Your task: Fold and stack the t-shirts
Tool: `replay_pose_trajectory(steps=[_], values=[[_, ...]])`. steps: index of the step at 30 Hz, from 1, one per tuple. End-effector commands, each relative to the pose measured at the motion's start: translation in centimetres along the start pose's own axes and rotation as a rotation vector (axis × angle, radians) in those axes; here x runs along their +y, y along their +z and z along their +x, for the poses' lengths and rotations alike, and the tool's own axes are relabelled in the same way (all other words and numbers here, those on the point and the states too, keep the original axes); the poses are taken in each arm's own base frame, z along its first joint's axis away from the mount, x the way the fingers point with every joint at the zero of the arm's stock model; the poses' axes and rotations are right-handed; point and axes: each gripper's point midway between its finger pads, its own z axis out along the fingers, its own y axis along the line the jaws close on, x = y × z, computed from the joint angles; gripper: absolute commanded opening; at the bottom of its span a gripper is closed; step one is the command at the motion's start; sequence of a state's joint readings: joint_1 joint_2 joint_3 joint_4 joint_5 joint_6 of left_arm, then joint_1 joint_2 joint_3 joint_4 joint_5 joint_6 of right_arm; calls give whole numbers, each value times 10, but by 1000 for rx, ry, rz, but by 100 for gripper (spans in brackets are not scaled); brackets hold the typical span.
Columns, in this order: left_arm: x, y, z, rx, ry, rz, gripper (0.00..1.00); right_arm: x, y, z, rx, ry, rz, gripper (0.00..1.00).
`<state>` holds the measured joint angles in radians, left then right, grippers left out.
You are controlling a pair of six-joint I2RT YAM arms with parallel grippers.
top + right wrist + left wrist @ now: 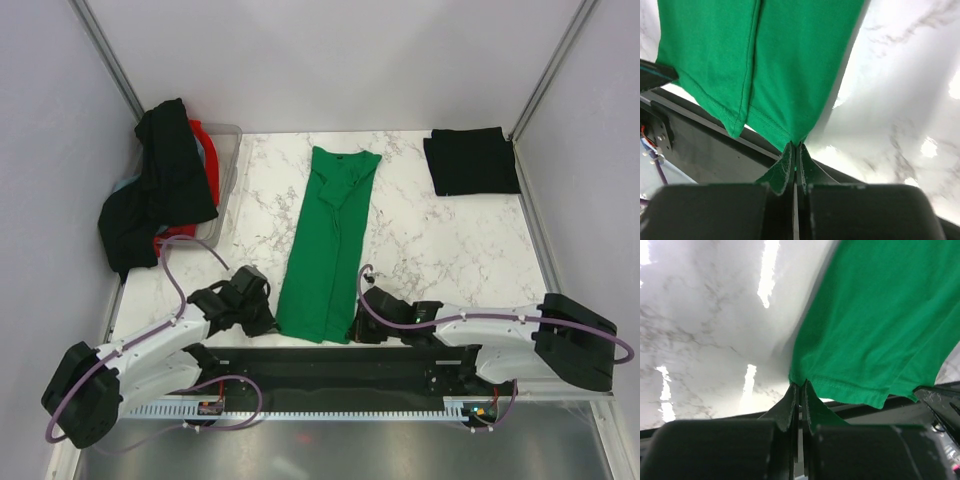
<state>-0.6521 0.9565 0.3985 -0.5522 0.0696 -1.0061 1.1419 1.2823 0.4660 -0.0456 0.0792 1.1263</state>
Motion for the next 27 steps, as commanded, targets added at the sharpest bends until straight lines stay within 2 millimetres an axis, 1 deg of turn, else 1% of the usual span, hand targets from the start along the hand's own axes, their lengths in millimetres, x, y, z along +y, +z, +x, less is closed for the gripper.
replay_pose_trajectory(steps=[1, 2, 3, 4, 5, 6, 7, 8, 11, 12, 13, 14, 15, 16, 17, 18, 19, 20, 21, 22, 23, 24, 25, 26, 27], values=[[-33, -11, 7, 17, -31, 105, 2, -23, -16, -1, -17, -16, 104, 0], [-37, -13, 10, 24, -25, 114, 2, -26, -20, -2, -22, -12, 113, 0], [-40, -15, 12, 28, -20, 123, 2, -23, -28, -5, -40, -5, 94, 0], [-43, -17, 17, 39, -10, 135, 2, -30, -32, -3, -35, -4, 118, 0], [-43, -17, 18, 46, -20, 140, 2, -32, -36, -5, -46, -1, 120, 0], [-43, -17, 21, 56, -23, 143, 2, -29, -41, -8, -59, 3, 104, 0], [-43, -18, 21, 58, -22, 145, 2, -33, -45, -8, -57, 2, 126, 0], [-45, -20, 20, 53, -23, 156, 2, -33, -48, -10, -70, 0, 129, 0], [-52, -23, 15, 39, 12, 160, 2, -25, -55, -19, -100, 2, 110, 0], [-62, -30, 6, 11, 29, 169, 2, -22, -56, -24, -118, -2, 113, 0], [-62, -33, 2, 3, 45, 148, 2, -15, -61, -32, -133, -21, 116, 0], [-75, -43, -11, -43, 82, 157, 2, -12, -63, -37, -148, -27, 125, 0], [-77, -43, -16, -54, 100, 136, 2, -12, -63, -44, -170, -43, 153, 0], [-78, -47, -22, -71, 135, 118, 2, -2, -69, -54, -185, -63, 154, 0], [-95, -60, -38, -128, 153, 136, 2, -1, -70, -62, -199, -70, 170, 0], [-99, -60, -46, -140, 168, 111, 2, -1, -69, -68, -203, -80, 190, 0], [-103, -65, -53, -160, 199, 97, 2, 8, -74, -80, -219, -101, 188, 0], [-106, -68, -59, -170, 215, 75, 2, 10, -76, -88, -229, -108, 191, 0], [-122, -81, -74, -219, 223, 92, 2, 8, -75, -100, -242, -97, 210, 0], [-124, -76, -82, -221, 248, 61, 2, 18, -81, -114, -262, -98, 196, 0], [-130, -78, -89, -233, 257, 58, 2, 19, -83, -124, -270, -122, 200, 0], [-144, -87, -101, -263, 259, 78, 2, 13, -82, -139, -283, -108, 228, 0], [-144, -78, -111, -260, 269, 44, 2, 22, -86, -155, -306, -109, 214, 0], [-157, -85, -123, -285, 270, 61, 2, 17, -88, -169, -312, -120, 229, 0], [-159, -83, -134, -295, 264, 49, 2, 15, -81, -176, -301, -125, 249, 0]])
